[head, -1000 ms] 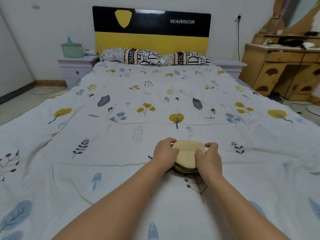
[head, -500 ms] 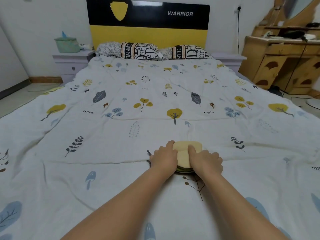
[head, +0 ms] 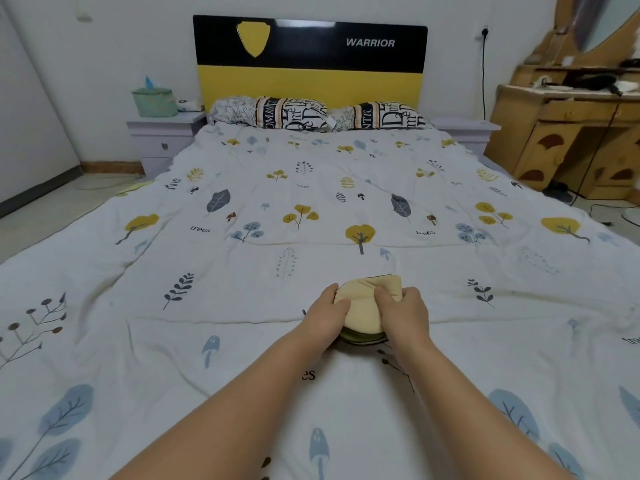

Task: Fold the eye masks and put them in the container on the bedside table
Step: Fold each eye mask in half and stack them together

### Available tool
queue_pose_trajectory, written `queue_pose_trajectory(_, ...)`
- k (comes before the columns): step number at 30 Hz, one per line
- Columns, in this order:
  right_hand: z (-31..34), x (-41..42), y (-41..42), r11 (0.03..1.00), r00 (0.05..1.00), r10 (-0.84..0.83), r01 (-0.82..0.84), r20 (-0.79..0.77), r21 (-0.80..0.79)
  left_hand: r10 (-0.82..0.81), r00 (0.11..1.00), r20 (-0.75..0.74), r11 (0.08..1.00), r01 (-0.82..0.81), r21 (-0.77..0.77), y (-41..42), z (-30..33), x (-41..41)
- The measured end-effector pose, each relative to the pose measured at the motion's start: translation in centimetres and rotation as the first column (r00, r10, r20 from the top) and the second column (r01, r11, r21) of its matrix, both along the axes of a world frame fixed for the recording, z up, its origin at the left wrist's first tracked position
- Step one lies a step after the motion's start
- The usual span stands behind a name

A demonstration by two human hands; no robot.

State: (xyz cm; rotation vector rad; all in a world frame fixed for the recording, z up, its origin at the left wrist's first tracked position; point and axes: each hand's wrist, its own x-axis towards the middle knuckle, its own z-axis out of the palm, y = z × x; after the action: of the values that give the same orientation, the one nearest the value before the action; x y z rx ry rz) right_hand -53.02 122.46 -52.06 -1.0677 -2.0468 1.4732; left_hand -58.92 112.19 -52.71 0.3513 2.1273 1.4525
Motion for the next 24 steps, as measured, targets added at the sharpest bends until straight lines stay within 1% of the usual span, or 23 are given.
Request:
queue_pose_trajectory(3,1.4,0.3,-1.4,0.999,0.996,0.016,-0.020,-0.086,-0.048,0.097,0.987,0.127,0.990,-0.109,0.093,-1.4,1.5,0.5)
queue_pose_trajectory(5,2.3,0.4,-2.4,0.997,0.992,0.021,-0.030,-0.121,-0.074,0.133,0.976,0.174,0.976,-0.159,0.147,-2.6,2.4,0.8)
queue_pose_trajectory(10,4.2,0.7,-5.2,0.982,0.983,0.049,-0.079,-0.176,-0.171,0.148,0.956,0.255,0.932,-0.221,0.288,-6.1,4.5,1.8)
queue_pose_trajectory(13,5.1,0.7,-7.0,0.975,0.982,0.107,-0.134,-0.152,-0.176,0.205,0.957,0.203,0.909,-0.264,0.324,-8.1,5.7,2.2)
queue_pose_trajectory(17,5.9,0.7,-9.1,0.949,0.975,0.198,-0.216,-0.097,-0.230,0.292,0.951,0.103,0.900,-0.310,0.306,-10.4,6.6,2.1)
queue_pose_trajectory(20,5.9,0.2,-10.4,0.949,0.965,0.246,-0.258,-0.090,-0.178,0.334,0.942,0.032,0.900,-0.329,0.286,-11.9,6.6,1.5)
queue_pose_trajectory(24,4.8,-1.7,-11.7,0.959,0.963,0.259,-0.266,-0.076,-0.102,0.357,0.933,-0.050,0.912,-0.336,0.235,-13.0,5.6,-0.2)
